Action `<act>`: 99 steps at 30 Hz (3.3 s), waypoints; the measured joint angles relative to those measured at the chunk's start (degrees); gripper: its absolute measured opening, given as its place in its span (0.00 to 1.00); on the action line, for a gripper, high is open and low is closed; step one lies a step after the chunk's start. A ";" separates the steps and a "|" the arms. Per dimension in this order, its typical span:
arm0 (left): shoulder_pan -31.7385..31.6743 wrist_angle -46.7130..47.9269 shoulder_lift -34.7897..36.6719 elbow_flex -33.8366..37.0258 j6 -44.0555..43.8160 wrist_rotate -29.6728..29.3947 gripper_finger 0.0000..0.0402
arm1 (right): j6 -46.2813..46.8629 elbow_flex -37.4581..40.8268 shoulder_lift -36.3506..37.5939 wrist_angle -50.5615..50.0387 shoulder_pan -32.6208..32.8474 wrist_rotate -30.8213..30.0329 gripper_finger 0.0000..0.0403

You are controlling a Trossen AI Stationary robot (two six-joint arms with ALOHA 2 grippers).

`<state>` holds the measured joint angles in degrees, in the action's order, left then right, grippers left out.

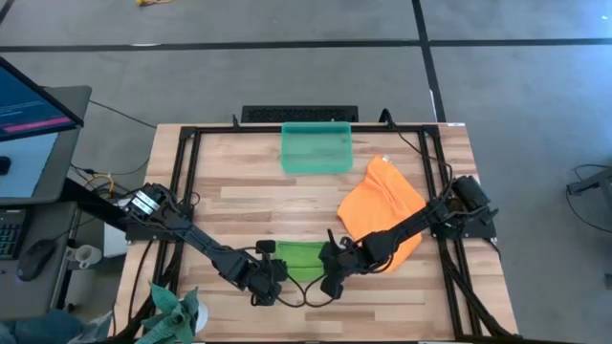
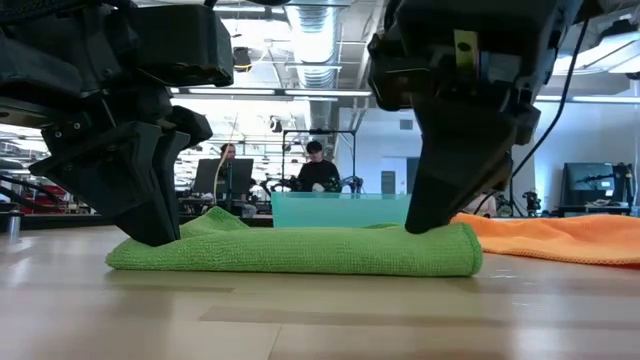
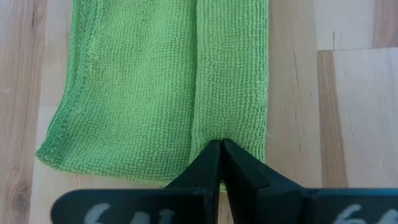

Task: Roll microfiber towels into tight, uniform cylinder then place into a basket
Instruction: Roll the green microfiber towel

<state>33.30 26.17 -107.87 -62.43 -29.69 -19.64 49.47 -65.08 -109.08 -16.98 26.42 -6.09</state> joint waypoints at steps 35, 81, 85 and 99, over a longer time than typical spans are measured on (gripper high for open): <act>0.00 -0.15 -0.02 0.02 -1.60 -0.15 0.03 | -10.12 0.04 -2.06 12.48 3.27 -2.69 0.05; 4.78 14.05 3.90 -8.37 2.41 -11.52 0.31 | 1.14 0.00 -2.71 0.88 -0.68 -2.80 0.04; 7.49 7.94 3.69 -8.15 2.49 -16.05 0.30 | 1.14 0.00 -2.73 0.93 -0.71 -2.79 0.05; 0.18 -20.24 2.67 3.05 11.52 -3.24 0.30 | 1.14 0.00 -2.78 1.07 -0.71 -2.78 0.05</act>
<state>33.48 5.94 -105.21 -59.39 -18.17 -22.87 50.61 -65.08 -111.85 -15.92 25.71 -8.86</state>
